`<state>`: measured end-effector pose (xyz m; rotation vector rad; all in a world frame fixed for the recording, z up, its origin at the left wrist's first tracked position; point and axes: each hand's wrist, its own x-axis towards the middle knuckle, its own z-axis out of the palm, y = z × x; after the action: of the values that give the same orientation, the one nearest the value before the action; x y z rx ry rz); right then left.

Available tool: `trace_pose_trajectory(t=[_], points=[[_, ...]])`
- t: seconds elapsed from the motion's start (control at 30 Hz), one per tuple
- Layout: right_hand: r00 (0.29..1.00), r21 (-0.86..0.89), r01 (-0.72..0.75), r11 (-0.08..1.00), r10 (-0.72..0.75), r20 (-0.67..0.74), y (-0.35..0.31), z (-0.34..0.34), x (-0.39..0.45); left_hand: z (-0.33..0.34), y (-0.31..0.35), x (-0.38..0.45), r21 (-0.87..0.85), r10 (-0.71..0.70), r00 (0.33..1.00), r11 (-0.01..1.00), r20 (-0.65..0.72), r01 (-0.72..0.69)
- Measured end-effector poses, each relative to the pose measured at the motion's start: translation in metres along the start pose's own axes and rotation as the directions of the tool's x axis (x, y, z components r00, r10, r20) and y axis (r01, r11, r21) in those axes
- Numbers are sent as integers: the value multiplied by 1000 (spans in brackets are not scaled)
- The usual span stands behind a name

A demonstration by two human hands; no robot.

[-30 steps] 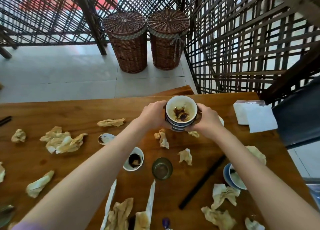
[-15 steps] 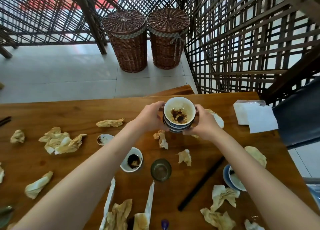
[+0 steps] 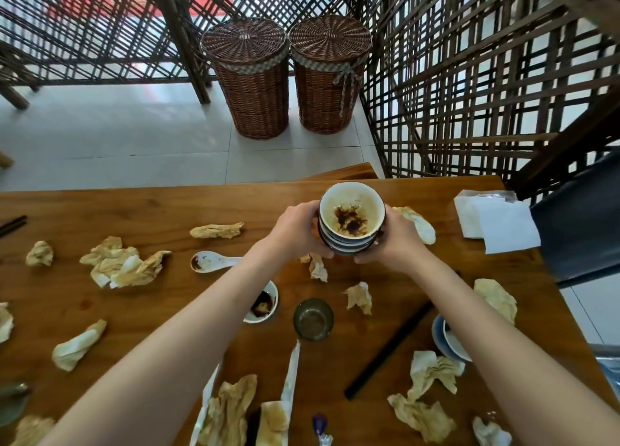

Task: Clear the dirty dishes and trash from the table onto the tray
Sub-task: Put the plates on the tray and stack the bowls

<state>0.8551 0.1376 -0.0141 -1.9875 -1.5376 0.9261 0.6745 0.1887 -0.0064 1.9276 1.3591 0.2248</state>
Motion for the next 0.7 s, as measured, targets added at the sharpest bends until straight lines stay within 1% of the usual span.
trace_pose_trajectory(t=[0.2, 0.4, 0.57, 0.7], points=[[999, -2, 51, 999, -51, -14, -27, -15, -27, -23, 19, -30, 81, 35, 999, 996, -28, -33], [994, -29, 99, 995, -100, -33, -52, -27, -78, -40, 33, -83, 135, 81, 996, 988, -47, -74], [993, -57, 114, 992, -115, 1, -61, -19, -136, -36, 31, -143, 175, 106, 993, 980, -49, -96], [995, -40, 103, 994, -103, 10, -62, -6, -187, -25, 26, -190, 190, 98, 995, 978, -34, -90]])
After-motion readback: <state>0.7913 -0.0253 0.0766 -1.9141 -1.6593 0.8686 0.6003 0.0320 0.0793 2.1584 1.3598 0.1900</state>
